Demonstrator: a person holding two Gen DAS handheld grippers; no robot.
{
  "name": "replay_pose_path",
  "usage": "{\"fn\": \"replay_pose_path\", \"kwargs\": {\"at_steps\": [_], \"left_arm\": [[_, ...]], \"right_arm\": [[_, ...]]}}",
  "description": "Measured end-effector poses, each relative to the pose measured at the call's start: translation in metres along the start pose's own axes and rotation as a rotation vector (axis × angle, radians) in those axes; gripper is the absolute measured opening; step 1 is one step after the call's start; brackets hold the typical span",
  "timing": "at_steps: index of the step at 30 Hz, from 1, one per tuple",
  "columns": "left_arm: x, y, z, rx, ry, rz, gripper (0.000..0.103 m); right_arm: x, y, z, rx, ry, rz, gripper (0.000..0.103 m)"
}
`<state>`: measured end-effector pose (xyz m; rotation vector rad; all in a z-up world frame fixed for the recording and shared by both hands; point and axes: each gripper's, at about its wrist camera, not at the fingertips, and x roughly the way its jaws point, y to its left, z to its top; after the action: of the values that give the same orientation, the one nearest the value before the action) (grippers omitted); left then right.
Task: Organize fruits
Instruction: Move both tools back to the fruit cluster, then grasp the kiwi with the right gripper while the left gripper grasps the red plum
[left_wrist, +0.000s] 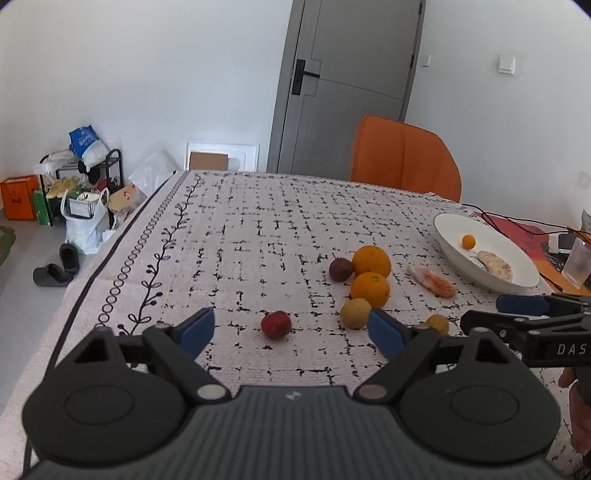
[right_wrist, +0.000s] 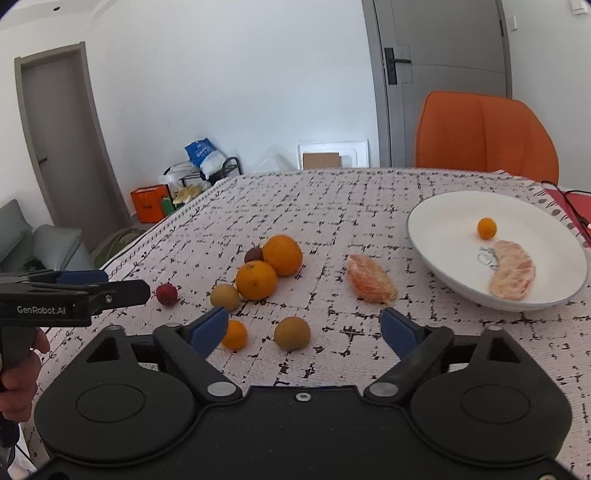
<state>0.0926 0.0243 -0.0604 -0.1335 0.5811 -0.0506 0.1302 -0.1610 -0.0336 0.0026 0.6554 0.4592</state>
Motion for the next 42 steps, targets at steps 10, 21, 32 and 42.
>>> {"fn": "replay_pose_path", "kwargs": {"at_steps": [10, 21, 32, 42], "left_arm": [[0.028, 0.012, -0.001, -0.028, 0.050, 0.013, 0.058], [0.045, 0.011, -0.001, -0.021, 0.090, 0.041, 0.022], [0.029, -0.001, 0.010, -0.009, 0.046, 0.011, 0.021], [0.019, -0.025, 0.020, 0.032, 0.008, -0.034, 0.021]], "right_arm": [[0.025, 0.000, -0.004, -0.006, 0.072, 0.006, 0.057], [0.038, 0.002, -0.004, -0.012, 0.102, 0.031, 0.026], [0.020, -0.007, 0.003, -0.001, 0.046, 0.014, 0.025], [-0.001, -0.020, 0.009, 0.012, -0.011, -0.016, 0.025]]}}
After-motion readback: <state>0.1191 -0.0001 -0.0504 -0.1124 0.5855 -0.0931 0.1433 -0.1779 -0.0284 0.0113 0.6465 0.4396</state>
